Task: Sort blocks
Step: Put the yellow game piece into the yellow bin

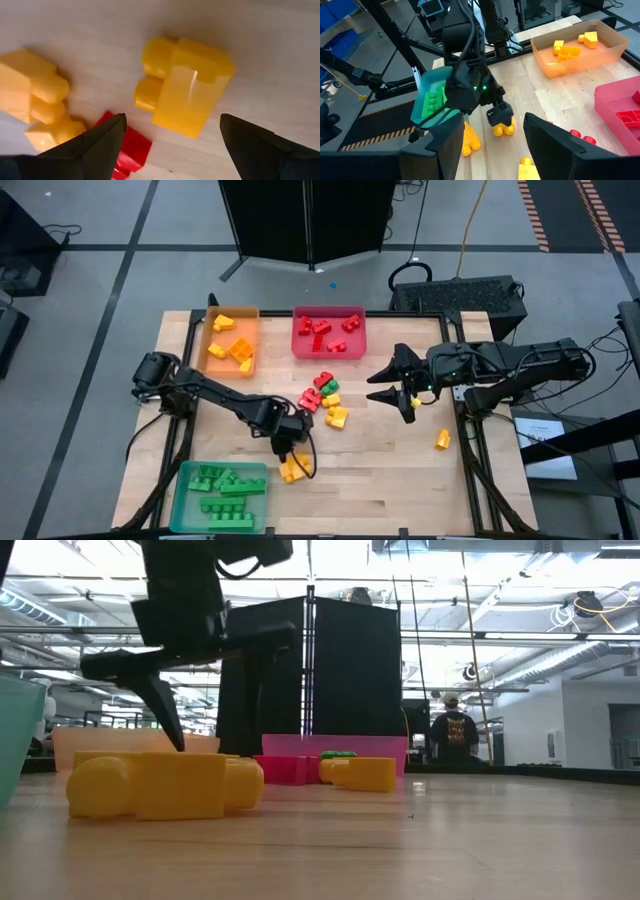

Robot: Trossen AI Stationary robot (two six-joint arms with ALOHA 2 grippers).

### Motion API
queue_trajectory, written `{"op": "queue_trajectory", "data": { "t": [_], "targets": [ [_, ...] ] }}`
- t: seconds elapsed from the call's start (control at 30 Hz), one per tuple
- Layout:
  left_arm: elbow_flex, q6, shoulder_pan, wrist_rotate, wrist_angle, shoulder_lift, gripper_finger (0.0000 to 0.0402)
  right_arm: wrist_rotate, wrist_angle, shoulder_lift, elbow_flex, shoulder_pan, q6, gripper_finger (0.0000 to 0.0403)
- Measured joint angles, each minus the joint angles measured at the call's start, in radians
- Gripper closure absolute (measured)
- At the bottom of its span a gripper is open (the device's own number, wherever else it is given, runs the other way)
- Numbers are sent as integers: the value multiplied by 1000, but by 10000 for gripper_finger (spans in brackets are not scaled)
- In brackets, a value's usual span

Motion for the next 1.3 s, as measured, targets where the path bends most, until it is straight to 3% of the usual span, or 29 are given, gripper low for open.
{"op": "queue_trajectory", "data": {
  "t": [0.4,0.57,0.97,1.3],
  "targets": [
    [-32,-16,-4,164,64,0,71,0,0,0,0,0,-7,202],
    [-31,-13,-3,172,155,48,71,0,0,0,0,0,-28,202],
    [-27,-98,29,179,177,129,71,0,-33,0,0,0,-30,202],
    [-28,-181,53,251,165,132,129,1,-29,0,0,0,-49,202]
  ]
}}
